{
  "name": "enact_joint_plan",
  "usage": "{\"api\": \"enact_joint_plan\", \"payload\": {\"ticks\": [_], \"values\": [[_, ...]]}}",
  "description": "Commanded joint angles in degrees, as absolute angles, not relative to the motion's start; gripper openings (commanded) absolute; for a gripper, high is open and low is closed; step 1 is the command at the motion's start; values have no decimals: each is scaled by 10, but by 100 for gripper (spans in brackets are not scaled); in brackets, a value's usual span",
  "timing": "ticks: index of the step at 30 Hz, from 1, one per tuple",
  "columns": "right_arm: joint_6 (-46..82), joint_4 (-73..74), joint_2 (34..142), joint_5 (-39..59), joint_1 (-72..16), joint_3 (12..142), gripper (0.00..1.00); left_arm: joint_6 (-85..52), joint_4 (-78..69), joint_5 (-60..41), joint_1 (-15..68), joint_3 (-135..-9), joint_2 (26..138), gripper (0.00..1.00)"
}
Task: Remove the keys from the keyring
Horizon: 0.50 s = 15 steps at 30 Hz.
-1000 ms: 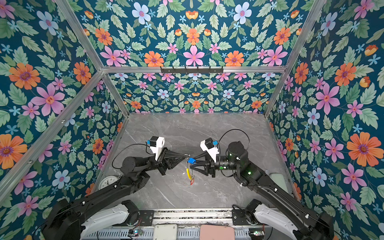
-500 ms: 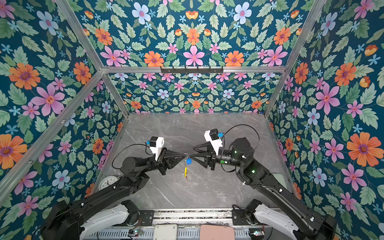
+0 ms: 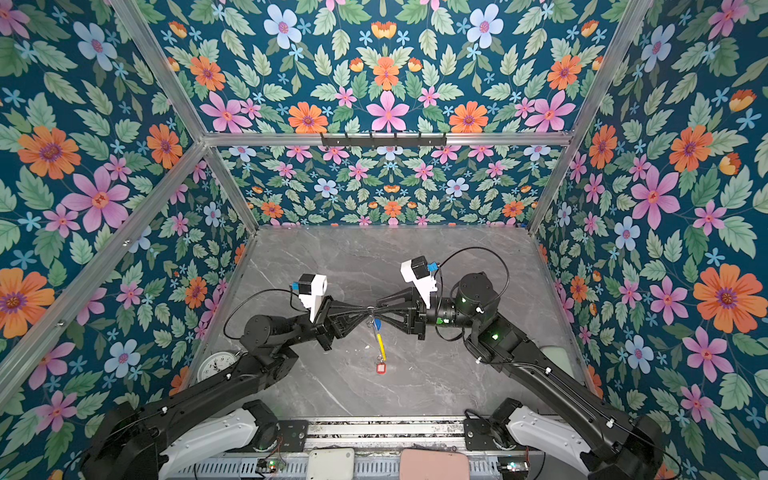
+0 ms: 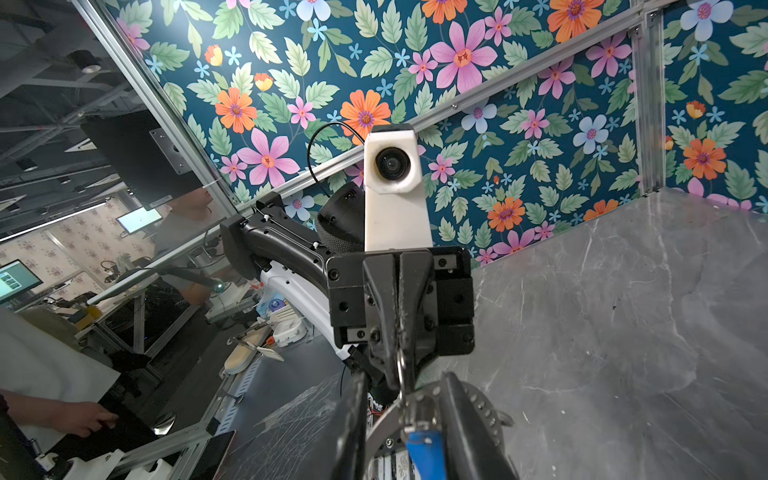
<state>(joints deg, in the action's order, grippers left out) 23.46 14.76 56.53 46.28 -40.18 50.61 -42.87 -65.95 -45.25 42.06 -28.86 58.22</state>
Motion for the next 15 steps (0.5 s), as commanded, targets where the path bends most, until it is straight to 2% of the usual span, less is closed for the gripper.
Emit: {"api": "enact_joint_plan", "payload": {"ticks": [1, 9, 15], "values": [[238, 173, 566, 470, -403, 505, 25, -421, -684, -448, 421, -288, 581, 0], [240, 176, 569, 472, -403, 503, 16, -420, -684, -443, 421, -286, 582, 0], [241, 174, 570, 470, -402, 503, 12, -421, -688, -444, 421, -286, 585, 0]]}}
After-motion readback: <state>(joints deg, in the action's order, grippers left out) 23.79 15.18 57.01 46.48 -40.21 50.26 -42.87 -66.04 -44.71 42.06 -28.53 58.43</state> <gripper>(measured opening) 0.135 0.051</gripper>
